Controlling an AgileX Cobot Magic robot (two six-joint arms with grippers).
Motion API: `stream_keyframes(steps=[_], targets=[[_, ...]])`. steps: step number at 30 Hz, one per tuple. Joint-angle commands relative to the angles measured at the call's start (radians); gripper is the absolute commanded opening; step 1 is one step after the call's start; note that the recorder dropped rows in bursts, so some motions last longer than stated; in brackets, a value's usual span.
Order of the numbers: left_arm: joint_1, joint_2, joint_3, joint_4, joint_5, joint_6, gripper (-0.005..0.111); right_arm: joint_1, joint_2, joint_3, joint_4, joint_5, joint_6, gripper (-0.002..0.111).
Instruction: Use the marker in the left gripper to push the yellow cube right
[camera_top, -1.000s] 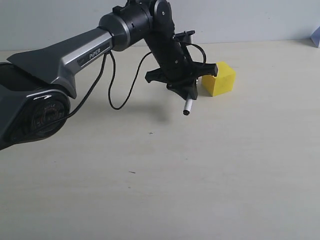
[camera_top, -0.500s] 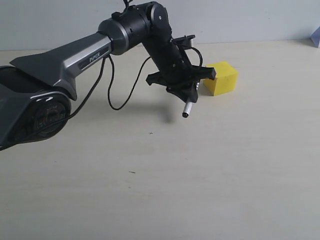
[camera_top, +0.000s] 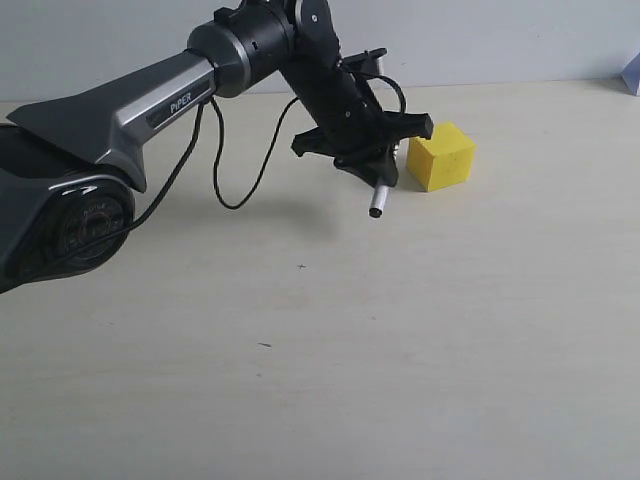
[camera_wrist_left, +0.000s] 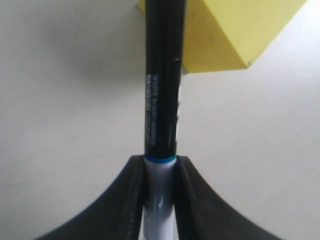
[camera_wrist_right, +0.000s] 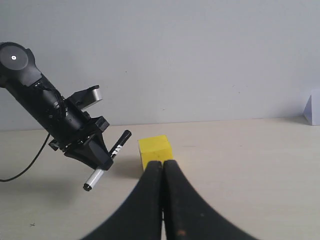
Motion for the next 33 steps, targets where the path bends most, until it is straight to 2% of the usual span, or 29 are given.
stream_keyframes(steps=[1, 5, 10, 17, 23, 27, 33], targets=[[0.000, -0.009, -0.007, -0.019, -0.031, -0.048, 0.000, 0.001, -0.005, 0.005, 0.000, -0.008, -0.002, 0.000], [0.009, -0.004, -0.007, -0.016, 0.041, -0.057, 0.000, 0.001, -0.005, 0.005, 0.000, -0.008, -0.002, 0.000], [0.024, 0.014, -0.007, 0.012, 0.041, -0.073, 0.000, 0.001, -0.005, 0.005, 0.000, -0.008, -0.002, 0.000], [0.024, 0.046, -0.007, -0.033, 0.041, -0.071, 0.000, 0.001, -0.005, 0.005, 0.000, -0.008, -0.002, 0.000], [-0.012, 0.054, -0.007, -0.144, -0.012, 0.086, 0.000, 0.001, -0.005, 0.005, 0.000, -0.008, -0.002, 0.000], [-0.037, 0.050, -0.036, -0.118, -0.016, 0.148, 0.000, 0.001, -0.005, 0.005, 0.000, -0.008, -0.002, 0.000], [-0.016, 0.049, -0.078, -0.060, 0.041, 0.114, 0.000, 0.001, -0.005, 0.005, 0.000, -0.008, -0.002, 0.000]])
